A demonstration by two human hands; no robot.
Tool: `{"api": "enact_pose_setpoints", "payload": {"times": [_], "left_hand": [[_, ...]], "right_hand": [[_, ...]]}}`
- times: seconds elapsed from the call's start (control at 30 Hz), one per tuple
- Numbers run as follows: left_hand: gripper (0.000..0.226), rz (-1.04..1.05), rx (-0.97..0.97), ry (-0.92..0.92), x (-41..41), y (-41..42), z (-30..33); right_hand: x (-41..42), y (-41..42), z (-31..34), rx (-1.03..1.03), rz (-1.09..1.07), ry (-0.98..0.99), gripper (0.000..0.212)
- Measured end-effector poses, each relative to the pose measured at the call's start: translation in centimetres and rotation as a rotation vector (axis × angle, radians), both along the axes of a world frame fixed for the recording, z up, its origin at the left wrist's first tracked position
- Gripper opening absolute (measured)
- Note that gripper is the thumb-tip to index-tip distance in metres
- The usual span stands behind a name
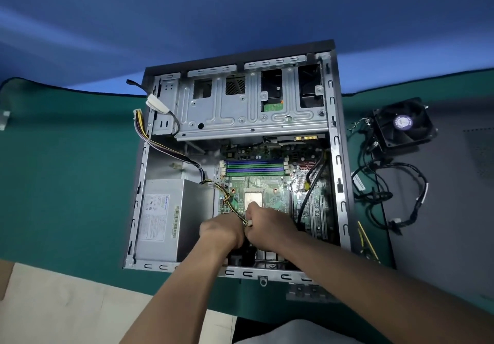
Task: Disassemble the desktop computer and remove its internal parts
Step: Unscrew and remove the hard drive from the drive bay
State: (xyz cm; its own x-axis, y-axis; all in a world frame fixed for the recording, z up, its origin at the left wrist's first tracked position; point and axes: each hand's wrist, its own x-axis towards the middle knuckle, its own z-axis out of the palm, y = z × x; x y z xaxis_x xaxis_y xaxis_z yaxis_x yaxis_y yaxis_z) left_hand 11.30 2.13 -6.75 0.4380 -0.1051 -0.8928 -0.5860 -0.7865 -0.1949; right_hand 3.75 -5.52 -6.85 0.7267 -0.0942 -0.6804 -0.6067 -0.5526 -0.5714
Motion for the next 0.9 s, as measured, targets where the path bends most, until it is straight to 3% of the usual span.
{"api": "enact_pose_setpoints", "payload": {"times": [0.2, 0.33, 0.43, 0.57, 0.77, 0.9], "left_hand": [[0.027, -0.083, 0.053, -0.084, -1.2, -1.4, -1.0], [0.029, -0.1, 0.059, -0.087, -1.1, -1.5, -1.2], [0.031, -0.151, 0.086, -0.08, -1.2, -1.6, -1.4], [0.026, -0.101, 0.011, -0.078, -0.7, -1.3, -1.7], [0.014, 0.015, -0.098, 0.0, 0.8, 0.6, -1.2], [0.013, 0.028, -0.155, -0.019, 0.8, 0.9, -0.7]], "right_hand": [[0.0, -0.4, -0.2, -0.08, 0.058, 0.016, 0.005], [0.0, -0.6, -0.1, -0.087, 0.063, 0.03, 0.006], [0.0, -0.7, -0.3, -0.092, 0.088, 0.033, 0.02], [0.2, -0.9, -0.6, -0.091, 0.094, 0.045, 0.022], [-0.1, -0.9, -0.6, -0.033, -0.029, 0.126, 0.012], [-0.5, -1.3, -0.4, -0.007, -0.123, 0.138, 0.017]]}}
